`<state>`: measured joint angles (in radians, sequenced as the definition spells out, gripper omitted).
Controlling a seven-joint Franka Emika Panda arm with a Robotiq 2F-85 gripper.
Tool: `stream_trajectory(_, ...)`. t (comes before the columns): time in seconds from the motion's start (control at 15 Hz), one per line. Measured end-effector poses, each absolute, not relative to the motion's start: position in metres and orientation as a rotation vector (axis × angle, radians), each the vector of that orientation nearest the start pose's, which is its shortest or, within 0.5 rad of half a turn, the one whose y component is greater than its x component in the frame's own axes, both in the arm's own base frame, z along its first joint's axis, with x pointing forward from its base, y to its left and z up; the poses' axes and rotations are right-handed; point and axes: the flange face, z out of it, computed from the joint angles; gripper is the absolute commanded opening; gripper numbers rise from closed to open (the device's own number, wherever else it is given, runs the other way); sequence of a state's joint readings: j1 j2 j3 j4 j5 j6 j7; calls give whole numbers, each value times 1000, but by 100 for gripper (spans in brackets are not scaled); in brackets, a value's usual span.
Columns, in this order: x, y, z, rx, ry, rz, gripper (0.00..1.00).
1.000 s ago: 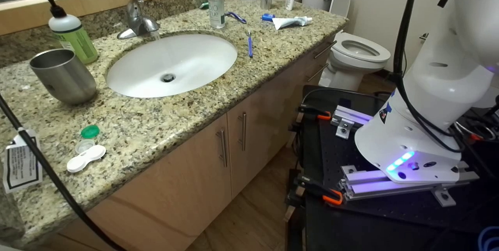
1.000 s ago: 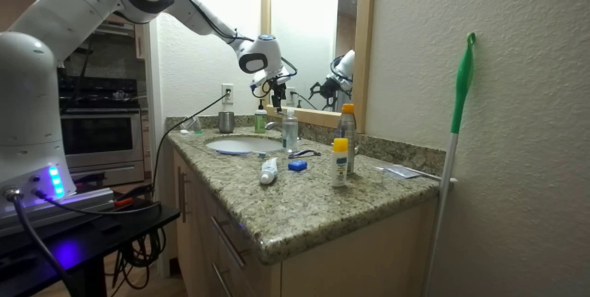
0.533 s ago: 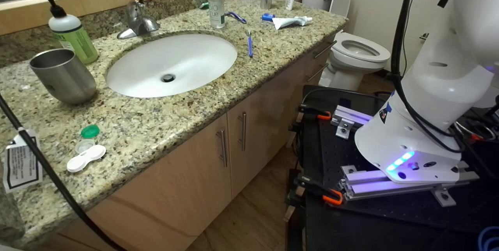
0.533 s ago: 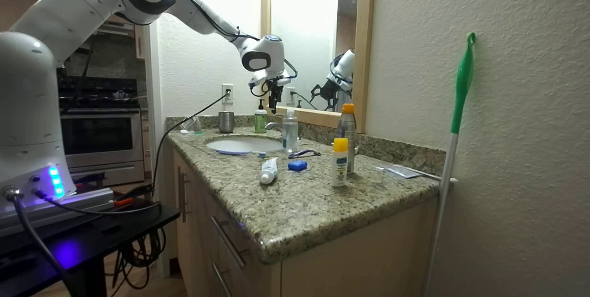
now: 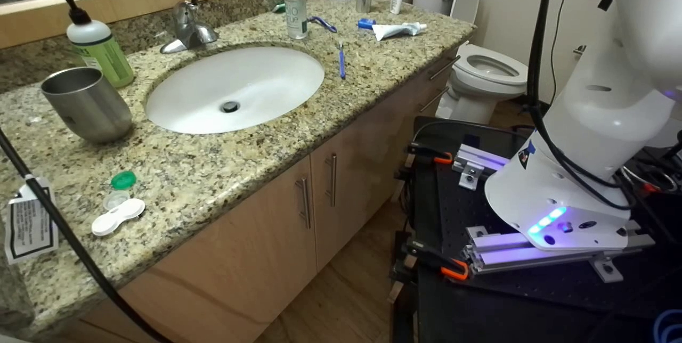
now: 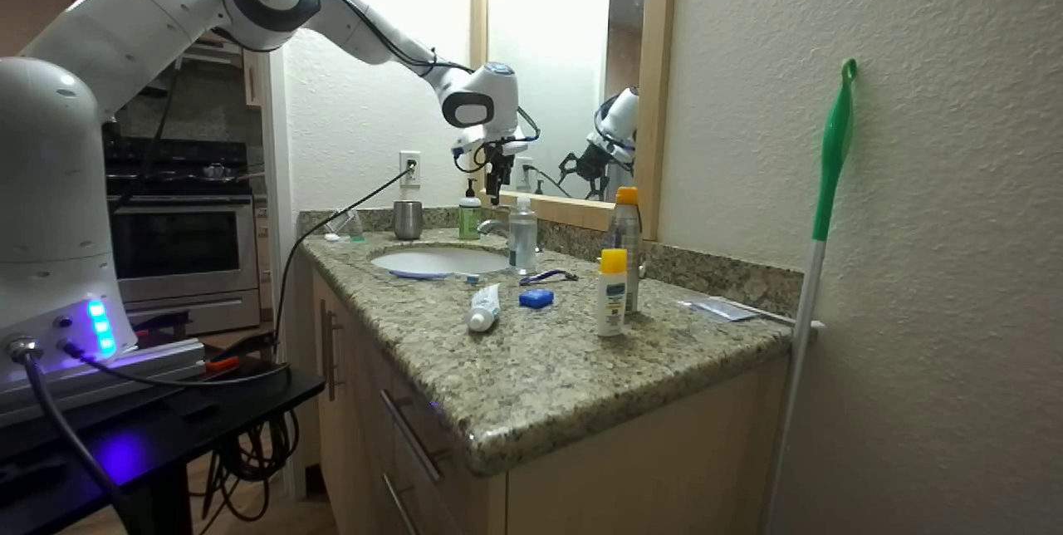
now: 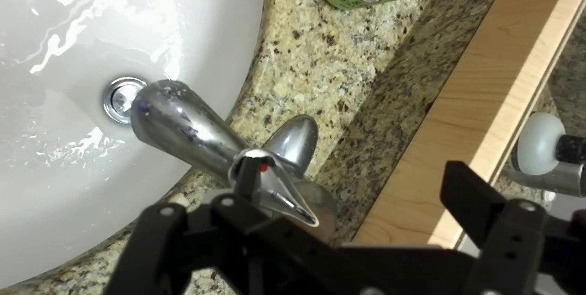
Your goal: Open the tap,wet the toothbrush then close the tap
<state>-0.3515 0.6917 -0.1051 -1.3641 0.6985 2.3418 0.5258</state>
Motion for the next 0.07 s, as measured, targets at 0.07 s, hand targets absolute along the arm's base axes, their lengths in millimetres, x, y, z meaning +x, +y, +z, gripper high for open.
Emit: stream_trajectory(0.07,694,-309,344,-2018,1652,-354,100)
